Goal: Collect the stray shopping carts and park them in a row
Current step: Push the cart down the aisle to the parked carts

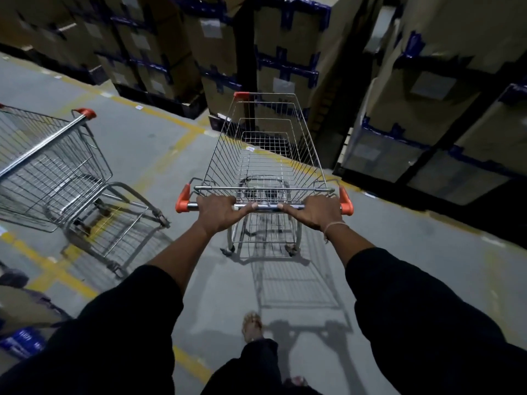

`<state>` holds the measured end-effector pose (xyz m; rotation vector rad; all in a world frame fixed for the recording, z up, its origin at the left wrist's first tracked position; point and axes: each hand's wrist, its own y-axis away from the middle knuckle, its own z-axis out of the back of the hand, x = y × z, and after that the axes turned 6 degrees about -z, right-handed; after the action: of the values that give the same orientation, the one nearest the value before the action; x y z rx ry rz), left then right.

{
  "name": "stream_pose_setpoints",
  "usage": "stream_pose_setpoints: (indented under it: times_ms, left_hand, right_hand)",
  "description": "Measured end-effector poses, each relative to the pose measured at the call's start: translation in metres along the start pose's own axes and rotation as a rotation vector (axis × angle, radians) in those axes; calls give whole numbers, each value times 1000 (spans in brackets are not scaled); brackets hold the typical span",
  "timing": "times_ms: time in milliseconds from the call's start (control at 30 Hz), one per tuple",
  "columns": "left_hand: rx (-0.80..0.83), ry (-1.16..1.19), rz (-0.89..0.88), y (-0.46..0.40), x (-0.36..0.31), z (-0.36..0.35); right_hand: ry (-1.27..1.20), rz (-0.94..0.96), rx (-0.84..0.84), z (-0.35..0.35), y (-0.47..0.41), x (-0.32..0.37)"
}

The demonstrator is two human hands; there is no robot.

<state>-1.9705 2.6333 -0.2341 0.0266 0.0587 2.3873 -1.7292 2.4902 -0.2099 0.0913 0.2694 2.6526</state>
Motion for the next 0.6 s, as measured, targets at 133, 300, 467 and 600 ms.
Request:
stream_pose_setpoints:
  times_ms: [133, 300, 467, 600]
  left_hand:
    - [12, 27, -75, 4, -30, 2]
    - [-5, 70, -189, -5, -63, 5]
    - [38, 33, -320, -24, -94, 13]
    - [23, 35, -442, -38, -119, 15]
  right_hand:
    - [-11, -71, -5, -8, 26, -26]
    - [-57, -183, -12, -14, 54, -55]
    - [-67, -313, -21, -14, 80, -77]
    - [-78, -398, -13, -20, 99, -93]
